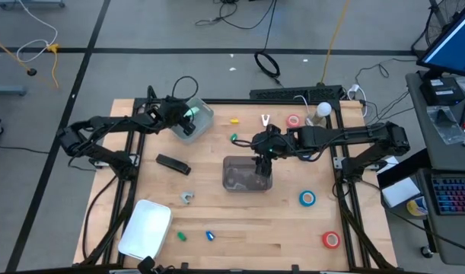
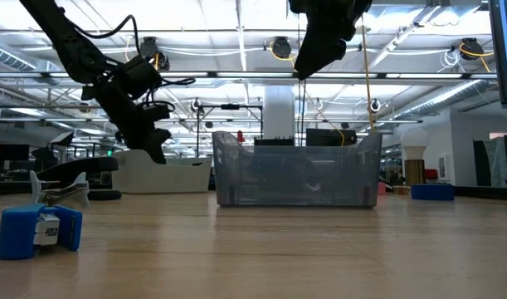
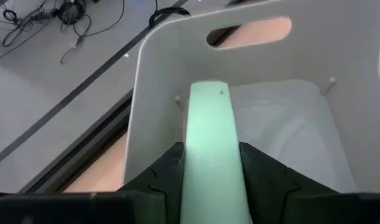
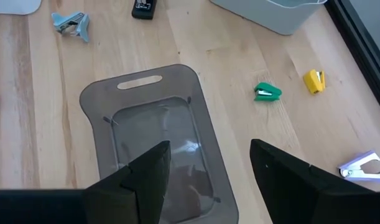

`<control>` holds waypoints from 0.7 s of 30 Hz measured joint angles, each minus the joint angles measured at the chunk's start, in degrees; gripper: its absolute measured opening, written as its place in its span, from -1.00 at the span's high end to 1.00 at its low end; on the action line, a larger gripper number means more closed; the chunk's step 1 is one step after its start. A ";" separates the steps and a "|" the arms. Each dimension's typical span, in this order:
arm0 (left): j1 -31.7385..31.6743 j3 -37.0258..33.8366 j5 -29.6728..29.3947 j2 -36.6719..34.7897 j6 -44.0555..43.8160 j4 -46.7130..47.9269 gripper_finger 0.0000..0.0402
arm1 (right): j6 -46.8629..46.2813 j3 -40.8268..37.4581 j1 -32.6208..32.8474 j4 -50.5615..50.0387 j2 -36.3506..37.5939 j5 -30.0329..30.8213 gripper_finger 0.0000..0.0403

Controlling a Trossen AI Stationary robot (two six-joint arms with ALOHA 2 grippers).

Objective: Pick and place Stapler, Stapler remover, tape
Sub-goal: Put the light green stapler into the gray bin, then put the black stapler into the gray bin

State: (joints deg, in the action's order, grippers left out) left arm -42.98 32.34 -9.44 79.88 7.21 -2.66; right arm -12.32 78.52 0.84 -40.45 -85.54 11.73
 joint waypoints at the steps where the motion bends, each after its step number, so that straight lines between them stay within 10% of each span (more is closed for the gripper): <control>1: -0.02 0.00 -0.11 0.07 0.13 0.46 0.27 | -0.21 0.00 0.00 0.00 0.00 -0.02 -0.06; 21: 0.73 3.28 -1.01 -10.76 0.02 0.19 0.25 | -0.50 0.00 0.02 0.13 0.00 -0.04 -0.07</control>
State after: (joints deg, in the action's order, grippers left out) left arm -42.25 35.62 -10.44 69.12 7.22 -2.47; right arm -12.82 78.52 0.86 -40.32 -85.54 11.68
